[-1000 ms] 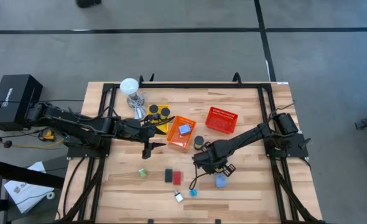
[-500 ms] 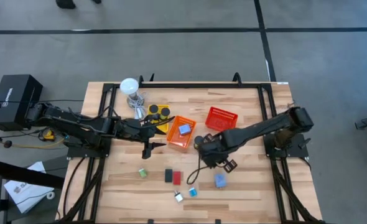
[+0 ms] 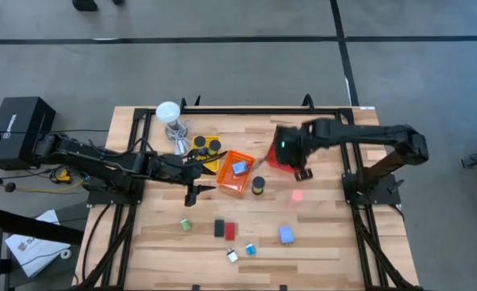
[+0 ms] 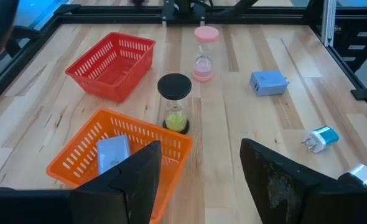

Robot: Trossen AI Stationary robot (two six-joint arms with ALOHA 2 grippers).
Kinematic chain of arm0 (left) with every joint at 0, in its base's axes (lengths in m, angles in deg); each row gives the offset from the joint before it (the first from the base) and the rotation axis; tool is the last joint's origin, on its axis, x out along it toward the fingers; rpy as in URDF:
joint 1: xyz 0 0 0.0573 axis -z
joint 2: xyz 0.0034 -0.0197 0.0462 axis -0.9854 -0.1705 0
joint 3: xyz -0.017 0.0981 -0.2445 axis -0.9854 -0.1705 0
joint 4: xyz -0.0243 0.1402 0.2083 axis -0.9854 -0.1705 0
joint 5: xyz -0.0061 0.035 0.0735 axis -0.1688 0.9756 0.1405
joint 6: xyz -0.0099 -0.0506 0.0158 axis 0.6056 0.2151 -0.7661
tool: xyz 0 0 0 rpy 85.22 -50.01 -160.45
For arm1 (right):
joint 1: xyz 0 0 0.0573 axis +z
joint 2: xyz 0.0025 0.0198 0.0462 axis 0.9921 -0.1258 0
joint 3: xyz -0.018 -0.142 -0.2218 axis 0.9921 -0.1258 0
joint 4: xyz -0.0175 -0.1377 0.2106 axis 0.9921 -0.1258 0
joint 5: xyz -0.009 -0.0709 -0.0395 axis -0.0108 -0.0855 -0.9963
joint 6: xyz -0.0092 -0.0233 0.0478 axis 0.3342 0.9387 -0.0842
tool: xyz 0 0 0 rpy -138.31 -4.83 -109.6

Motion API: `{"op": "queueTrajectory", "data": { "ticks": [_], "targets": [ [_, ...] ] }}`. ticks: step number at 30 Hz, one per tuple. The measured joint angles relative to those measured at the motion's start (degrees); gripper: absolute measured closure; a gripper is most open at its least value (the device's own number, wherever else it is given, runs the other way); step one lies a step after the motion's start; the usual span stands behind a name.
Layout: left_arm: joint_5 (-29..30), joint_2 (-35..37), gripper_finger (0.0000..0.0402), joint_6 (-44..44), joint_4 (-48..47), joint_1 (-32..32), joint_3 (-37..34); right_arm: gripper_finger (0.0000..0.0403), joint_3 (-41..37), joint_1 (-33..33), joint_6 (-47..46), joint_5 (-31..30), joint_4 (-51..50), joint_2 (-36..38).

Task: Pick & Place Office items
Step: Put the right digital clock into the red bin

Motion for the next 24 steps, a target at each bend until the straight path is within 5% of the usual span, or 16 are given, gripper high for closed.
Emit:
{"op": "queueTrajectory", "data": {
  "ticks": [10, 24],
  "targets": [
    [0.0, 0.0, 0.0189, 0.0, 0.0, 0.0, 0.0, 0.0356, -8.8, -17.5, 1.3, 9.9, 10.8, -0.2],
    [0.0, 0.0, 0.0189, -0.2, 0.0, 0.0, 0.0, 0.0356, -20.1, -19.1, -1.9, 10.7, 21.4, -0.7]
  ]
}}
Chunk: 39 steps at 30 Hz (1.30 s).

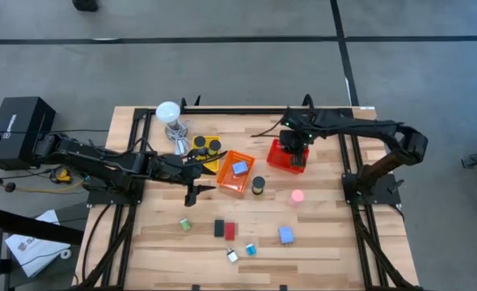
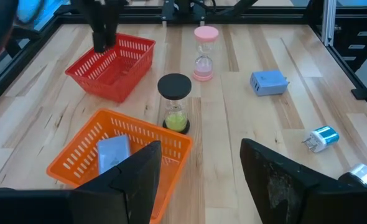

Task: Pick & Place Office items
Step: Put the right digital clock into the red bin, then put the black sand timer into the yellow bin

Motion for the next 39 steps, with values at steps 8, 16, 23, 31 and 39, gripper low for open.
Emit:
{"op": "queueTrajectory", "data": {
  "ticks": [8, 16, 23, 31, 39],
  "targets": [
    [0.0, 0.0, 0.0189, 0.0, 0.0, 0.0, 0.0, 0.0351, -2.7, 2.2, -3.7, 0.0, 4.5, 0.0],
    [0.0, 0.0, 0.0189, 0.0, 0.0, 0.0, 0.0, 0.034, -6.7, 2.3, -8.5, -0.1, 7.6, 0.0],
    [0.0, 0.0, 0.0189, 0.0, 0.0, 0.0, 0.0, 0.0336, -8.8, 2.3, -9.5, -0.3, 11.8, 0.0],
    [0.0, 0.0, 0.0189, 0.0, 0.0, 0.0, 0.0, 0.029, -8.8, 2.3, -10.9, -5.5, 12.3, 0.0],
    [0.0, 0.0, 0.0189, 0.0, 0.0, 0.0, 0.0, 0.0198, -7.3, 3.5, -10.0, -6.2, 11.2, 0.0]
  ]
}}
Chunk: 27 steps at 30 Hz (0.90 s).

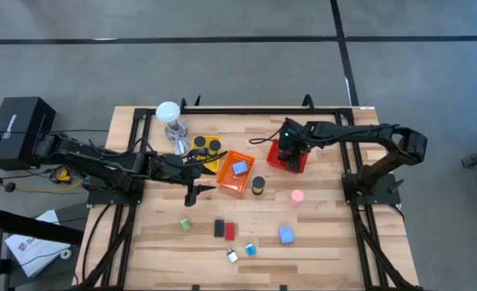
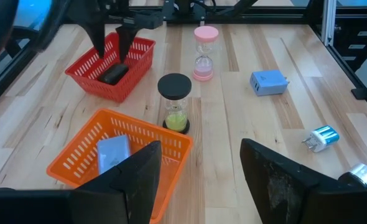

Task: Pick & Place Office items
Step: Put the black sand timer into the yellow bin

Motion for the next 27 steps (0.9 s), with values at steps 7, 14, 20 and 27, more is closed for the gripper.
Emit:
{"op": "queueTrajectory", "data": {
  "ticks": [7, 14, 20, 27],
  "targets": [
    [0.0, 0.0, 0.0189, 0.0, 0.0, 0.0, 0.0, 0.0169, 6.7, 2.4, 0.0, 0.0, -5.6, 0.0],
    [0.0, 0.0, 0.0189, 0.0, 0.0, 0.0, 0.0, 0.0168, 15.4, 5.7, -1.2, 0.0, -17.2, 0.1],
    [0.0, 0.0, 0.0189, 0.2, 0.0, 0.0, 0.0, 0.0168, 19.9, 10.0, -5.3, 0.0, -23.9, 1.0],
    [0.0, 0.0, 0.0189, 1.6, 0.1, 0.0, 0.0, 0.0168, 19.9, 18.9, -8.8, 0.0, -25.3, 5.4]
  ]
}}
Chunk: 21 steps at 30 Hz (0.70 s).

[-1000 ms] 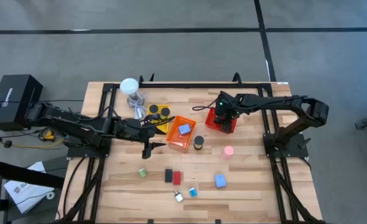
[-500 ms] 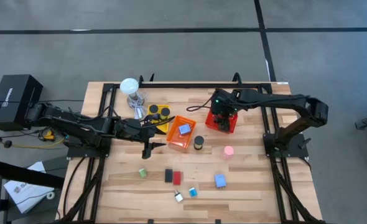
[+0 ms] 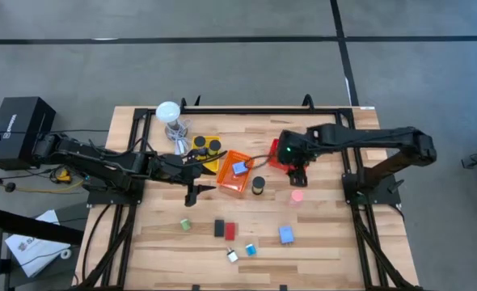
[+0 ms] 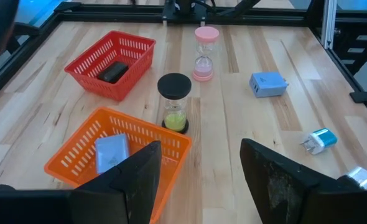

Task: Pick & Place Office items
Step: Put the black sand timer into the yellow bin

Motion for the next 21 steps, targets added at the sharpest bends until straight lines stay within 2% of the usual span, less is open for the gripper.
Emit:
{"op": "queueTrajectory", "data": {
  "ticks": [10, 16, 21],
  "targets": [
    [0.0, 0.0, 0.0189, 1.7, 0.0, 1.5, 0.0, 0.0168, -1.5, 13.2, -2.8, 0.0, 8.6, 7.3],
    [0.0, 0.0, 0.0189, 1.7, 0.0, 4.2, 0.0, 0.0168, -10.6, 18.5, -2.9, 0.0, 18.3, 10.6],
    [0.0, 0.0, 0.0189, 2.7, 0.0, 5.9, 0.0, 0.0168, -18.8, 19.8, -5.2, 0.0, 30.7, 12.9]
  ]
}}
